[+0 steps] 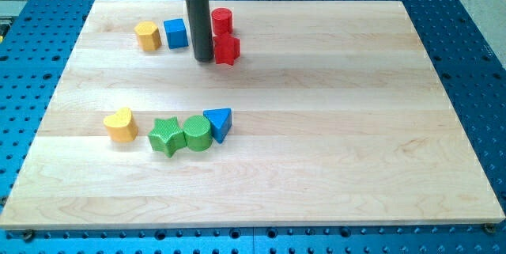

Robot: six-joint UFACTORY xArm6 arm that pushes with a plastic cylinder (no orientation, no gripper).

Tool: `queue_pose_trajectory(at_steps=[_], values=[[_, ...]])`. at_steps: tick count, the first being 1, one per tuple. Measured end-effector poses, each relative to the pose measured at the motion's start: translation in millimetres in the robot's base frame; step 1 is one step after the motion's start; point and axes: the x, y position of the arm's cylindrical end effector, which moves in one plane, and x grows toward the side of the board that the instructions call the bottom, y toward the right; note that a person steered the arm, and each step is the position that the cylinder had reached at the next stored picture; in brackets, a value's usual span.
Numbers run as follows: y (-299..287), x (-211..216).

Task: Push the red star to the red circle

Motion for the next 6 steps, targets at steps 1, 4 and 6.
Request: queue_pose_trajectory(at_steps=[1, 4, 6], values=[[16, 15], [69, -6], [53, -1]])
